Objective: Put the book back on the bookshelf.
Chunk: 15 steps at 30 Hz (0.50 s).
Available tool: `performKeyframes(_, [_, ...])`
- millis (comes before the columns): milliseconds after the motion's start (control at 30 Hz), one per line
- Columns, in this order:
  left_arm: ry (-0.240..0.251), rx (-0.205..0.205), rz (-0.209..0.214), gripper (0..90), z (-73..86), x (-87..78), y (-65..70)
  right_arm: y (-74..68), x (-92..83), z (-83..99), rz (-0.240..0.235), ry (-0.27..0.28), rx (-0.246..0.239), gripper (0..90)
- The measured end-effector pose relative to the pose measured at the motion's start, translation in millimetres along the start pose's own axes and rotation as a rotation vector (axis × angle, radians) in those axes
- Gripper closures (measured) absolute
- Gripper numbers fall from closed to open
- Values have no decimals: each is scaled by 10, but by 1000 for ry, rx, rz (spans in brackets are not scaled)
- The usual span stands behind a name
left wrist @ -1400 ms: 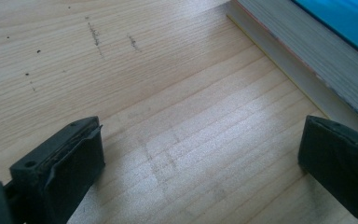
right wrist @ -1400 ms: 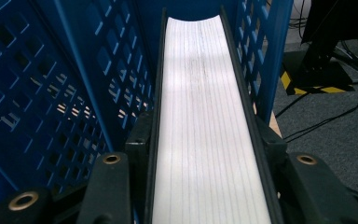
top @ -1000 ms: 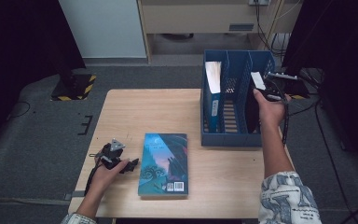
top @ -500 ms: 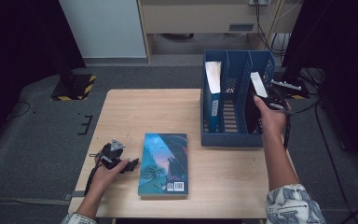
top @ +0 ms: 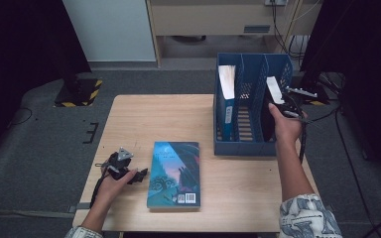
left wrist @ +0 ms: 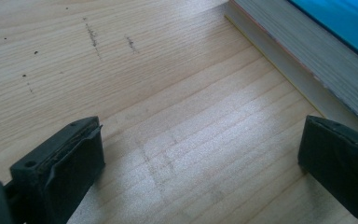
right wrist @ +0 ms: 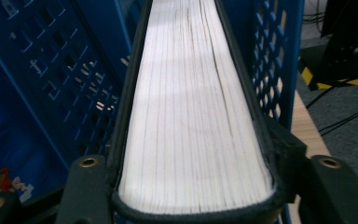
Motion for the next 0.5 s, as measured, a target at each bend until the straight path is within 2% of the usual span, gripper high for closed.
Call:
performKeyframes(33, [0, 0, 0, 0, 0, 0, 0, -6, -4, -5, 13, 4, -18, 453])
performKeyframes(67, [0, 0, 0, 0, 0, 0, 0, -12, -19, -21, 46, 3, -58, 490])
performKeyframes(133, [0, 0, 0, 0, 0, 0, 0, -3, -29, -47, 67, -7, -77, 512])
performKeyframes(333, [0, 1, 1, 0, -2, 2, 1, 76, -44, -80, 60, -12, -39, 529])
performKeyframes(500, [0, 1, 1, 0, -2, 2, 1, 121, -53, -126, 59, -5, -26, 534])
Point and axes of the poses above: each handheld gripper's, and its own axes: x roughly forward along the jaws, z roughly out of its underside, y roughly to its right, the point moved 3 cm from there along x, roughly forward along the jaws
